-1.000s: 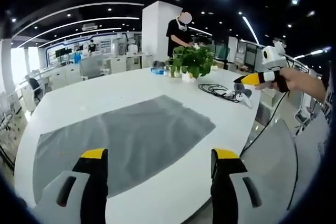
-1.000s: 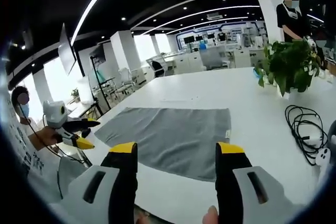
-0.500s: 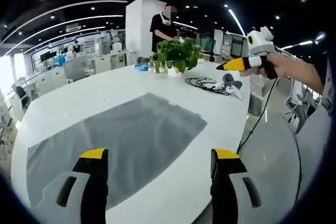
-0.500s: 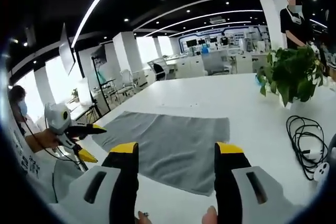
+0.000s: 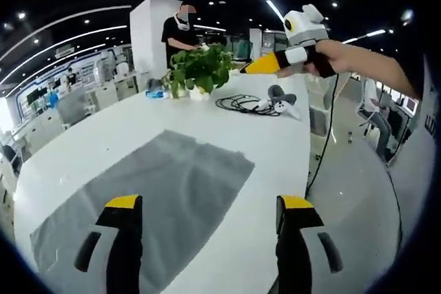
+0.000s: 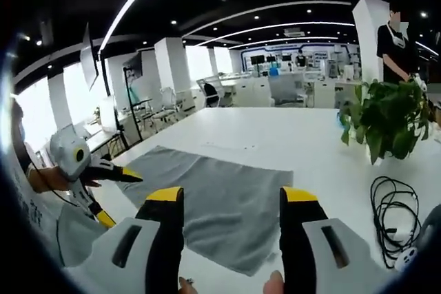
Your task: Fold the towel on the table until its edges align and the towel forms a compact rectangular stack.
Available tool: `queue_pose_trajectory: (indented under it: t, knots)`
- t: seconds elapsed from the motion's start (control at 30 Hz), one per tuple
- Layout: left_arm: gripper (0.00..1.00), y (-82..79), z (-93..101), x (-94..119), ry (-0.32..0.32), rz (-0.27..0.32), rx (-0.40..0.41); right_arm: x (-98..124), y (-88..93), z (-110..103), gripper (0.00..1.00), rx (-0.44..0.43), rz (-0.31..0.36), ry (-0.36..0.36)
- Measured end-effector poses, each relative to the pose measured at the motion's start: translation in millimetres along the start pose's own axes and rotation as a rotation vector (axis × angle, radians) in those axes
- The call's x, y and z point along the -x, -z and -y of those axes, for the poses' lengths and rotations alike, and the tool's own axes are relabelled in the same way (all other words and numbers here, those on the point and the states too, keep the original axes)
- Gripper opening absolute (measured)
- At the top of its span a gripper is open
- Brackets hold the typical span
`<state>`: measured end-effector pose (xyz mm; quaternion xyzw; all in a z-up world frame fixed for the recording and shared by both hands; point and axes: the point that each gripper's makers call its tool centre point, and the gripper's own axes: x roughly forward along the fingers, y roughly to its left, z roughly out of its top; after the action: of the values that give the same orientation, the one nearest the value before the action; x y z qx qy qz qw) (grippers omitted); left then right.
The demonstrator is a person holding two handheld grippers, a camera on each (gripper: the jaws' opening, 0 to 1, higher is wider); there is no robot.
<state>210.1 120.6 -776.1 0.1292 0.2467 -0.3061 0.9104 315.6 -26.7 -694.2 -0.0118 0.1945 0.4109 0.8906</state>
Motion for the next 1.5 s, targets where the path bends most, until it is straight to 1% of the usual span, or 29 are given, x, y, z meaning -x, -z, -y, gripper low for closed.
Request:
queue_pose_trajectory:
  t: [0.27,0.47,0.57,0.83,0.97,1.07,1.13,1.2,1.33,1.5]
  knots:
    - [0.81,-8.5,8.9,-16.8,0.036,-0.004,-0.026,-13.4,-18.3,16.2,0.55,0.043,0.005,-0.01]
    - [0.8,-15.4,22.1,-31.3,0.084,-0.008,-0.065,-20.5,-25.4,26.3,0.55,0.066,0.004,-0.015]
    - [0.78,-14.5,27.3,-37.4,0.102,-0.019,-0.08,-22.6,-27.9,33.7,0.54,0.099,-0.007,-0.009]
    - [0.77,-10.3,36.3,-48.0,0.135,-0.041,-0.112,-27.7,-36.4,50.9,0.53,0.129,-0.016,0.001]
    - [0.76,-8.4,37.0,-50.3,0.137,-0.045,-0.109,-31.1,-37.8,56.2,0.53,0.127,-0.021,0.006]
    - [0.76,-10.3,39.7,-51.0,0.162,-0.017,-0.034,-33.4,-37.3,56.2,0.53,0.129,-0.027,0.001]
    - [0.76,-10.5,39.3,-51.2,0.169,-0.012,-0.015,-36.6,-35.5,56.2,0.53,0.132,-0.038,-0.005]
    - [0.75,-12.0,38.2,-51.6,0.172,-0.002,0.002,-39.6,-34.0,58.0,0.53,0.137,-0.05,0.003]
    - [0.73,-14.3,36.6,-54.8,0.168,-0.004,-0.025,-43.1,-37.8,62.7,0.54,0.132,-0.045,0.027]
    - [0.72,-22.9,40.9,-63.0,0.185,0.013,-0.025,-48.4,-42.9,62.1,0.53,0.103,-0.025,0.015]
